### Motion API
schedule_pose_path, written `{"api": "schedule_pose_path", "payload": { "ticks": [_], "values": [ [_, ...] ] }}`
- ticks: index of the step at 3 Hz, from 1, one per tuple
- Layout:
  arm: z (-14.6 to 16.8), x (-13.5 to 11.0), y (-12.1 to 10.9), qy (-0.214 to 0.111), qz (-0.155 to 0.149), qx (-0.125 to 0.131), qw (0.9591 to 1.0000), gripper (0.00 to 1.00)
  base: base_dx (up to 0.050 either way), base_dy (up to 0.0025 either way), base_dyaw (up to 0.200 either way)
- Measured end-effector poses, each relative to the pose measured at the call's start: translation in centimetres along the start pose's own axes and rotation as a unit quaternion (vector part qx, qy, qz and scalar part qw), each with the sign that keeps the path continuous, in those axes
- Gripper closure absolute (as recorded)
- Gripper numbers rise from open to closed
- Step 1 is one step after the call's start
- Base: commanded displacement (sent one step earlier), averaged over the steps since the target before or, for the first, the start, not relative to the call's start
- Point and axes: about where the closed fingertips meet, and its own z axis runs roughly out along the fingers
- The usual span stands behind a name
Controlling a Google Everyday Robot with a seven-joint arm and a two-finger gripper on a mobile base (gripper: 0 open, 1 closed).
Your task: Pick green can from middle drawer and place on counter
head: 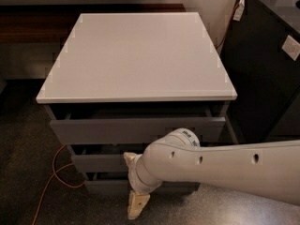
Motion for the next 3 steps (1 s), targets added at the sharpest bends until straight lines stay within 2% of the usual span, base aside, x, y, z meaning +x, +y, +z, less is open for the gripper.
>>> {"api": "schedule_pose_path", "payload": {
  "ticks": [1, 2, 3],
  "values": [
    [0.7, 0.6, 0.2, 0.008, 0.003, -0.001, 1.0, 0.0, 0.0, 0.0, 0.0],
    [2.9, 2.6, 0.4, 0.017, 0.01, 0.005, 0.9998, 0.0, 0.0, 0.0, 0.0],
    [4.4, 5.3, 0.3, 0.024, 0.015, 0.023, 0.9993, 0.0, 0.0, 0.0, 0.0]
  ]
}}
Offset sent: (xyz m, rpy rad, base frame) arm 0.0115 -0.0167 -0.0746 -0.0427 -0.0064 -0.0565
